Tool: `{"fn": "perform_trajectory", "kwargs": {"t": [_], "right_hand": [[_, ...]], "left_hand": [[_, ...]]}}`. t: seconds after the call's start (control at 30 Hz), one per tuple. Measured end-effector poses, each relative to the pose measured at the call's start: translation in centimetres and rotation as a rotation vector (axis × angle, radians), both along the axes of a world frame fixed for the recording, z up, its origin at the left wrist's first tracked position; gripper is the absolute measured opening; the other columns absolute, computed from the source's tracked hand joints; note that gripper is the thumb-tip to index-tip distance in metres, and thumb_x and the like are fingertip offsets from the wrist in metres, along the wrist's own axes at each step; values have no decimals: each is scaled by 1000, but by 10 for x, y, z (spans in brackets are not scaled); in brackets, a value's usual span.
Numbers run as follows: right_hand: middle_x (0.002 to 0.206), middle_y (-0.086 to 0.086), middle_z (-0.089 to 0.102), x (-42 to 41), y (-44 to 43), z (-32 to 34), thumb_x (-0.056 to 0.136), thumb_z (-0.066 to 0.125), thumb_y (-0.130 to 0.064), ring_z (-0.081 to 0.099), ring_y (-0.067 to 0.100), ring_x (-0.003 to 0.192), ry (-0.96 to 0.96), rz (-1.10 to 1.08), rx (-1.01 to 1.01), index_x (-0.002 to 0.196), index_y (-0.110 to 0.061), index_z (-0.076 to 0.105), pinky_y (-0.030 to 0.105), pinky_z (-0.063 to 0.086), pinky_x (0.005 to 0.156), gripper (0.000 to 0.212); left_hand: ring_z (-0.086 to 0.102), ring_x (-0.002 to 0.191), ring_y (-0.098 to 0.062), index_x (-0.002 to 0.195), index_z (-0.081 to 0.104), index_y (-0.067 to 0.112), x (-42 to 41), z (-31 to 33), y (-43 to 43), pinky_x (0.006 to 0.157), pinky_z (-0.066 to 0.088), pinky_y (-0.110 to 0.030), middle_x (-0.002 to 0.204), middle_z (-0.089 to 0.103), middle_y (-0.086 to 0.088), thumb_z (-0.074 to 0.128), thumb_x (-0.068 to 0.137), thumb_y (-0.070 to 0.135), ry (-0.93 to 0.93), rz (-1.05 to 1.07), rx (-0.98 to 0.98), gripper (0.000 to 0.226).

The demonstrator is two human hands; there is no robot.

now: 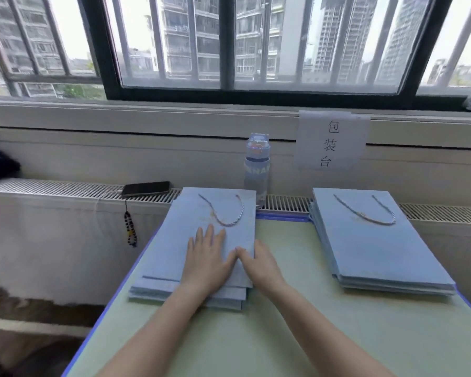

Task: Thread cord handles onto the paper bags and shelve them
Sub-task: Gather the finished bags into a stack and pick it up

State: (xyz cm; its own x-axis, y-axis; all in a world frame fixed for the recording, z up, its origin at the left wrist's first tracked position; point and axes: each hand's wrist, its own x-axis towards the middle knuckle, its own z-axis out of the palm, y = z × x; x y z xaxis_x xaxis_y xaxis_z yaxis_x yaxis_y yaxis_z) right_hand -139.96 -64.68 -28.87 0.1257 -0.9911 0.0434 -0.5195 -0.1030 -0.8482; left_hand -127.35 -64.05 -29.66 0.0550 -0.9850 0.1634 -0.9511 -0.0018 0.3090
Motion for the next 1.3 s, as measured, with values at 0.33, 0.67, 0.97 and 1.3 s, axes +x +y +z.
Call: {"fn": "perform_trajectory", "kwargs": {"t": [0.33, 0.67, 0.97, 1.3], "right_hand": [[117, -10, 60, 7, 31, 30, 94, 48, 2, 61, -1, 105, -595, 35, -234, 123, -32, 42, 22, 49, 89, 45], [146, -2, 42, 3, 43, 55, 86, 43, 6, 40, 15, 135, -206, 214, -863, 137, -25, 37, 30, 38, 108, 60], [150, -15, 16, -42, 36, 24, 86, 34, -47, 9, 1, 142, 120, 11, -666, 142, -28, 35, 33, 3, 118, 59], [153, -10, 22, -56, 58, 51, 81, 35, -71, 19, 1, 142, -121, 28, -560, 139, -36, 26, 12, 18, 112, 68]], "left_hand": [[3, 147, -16, 147, 28, 26, -1, 27, 14, 117, 1, -33, 158, 14, 2, 19, 76, 67, 471, -100, -371, 83], [62, 107, -9, 128, 50, 21, -22, 97, 40, 87, 51, -24, 116, 65, 8, 49, 93, 32, 1213, -366, -461, 37], [68, 77, -20, 108, 63, 9, -26, 76, 37, 65, 55, -25, 93, 72, -9, 53, 94, 3, 1590, -2, -387, 18], [65, 71, -9, 100, 65, 29, -59, 74, 54, 66, 51, -24, 82, 73, 10, 56, 95, 15, 1193, -288, -524, 18]]}}
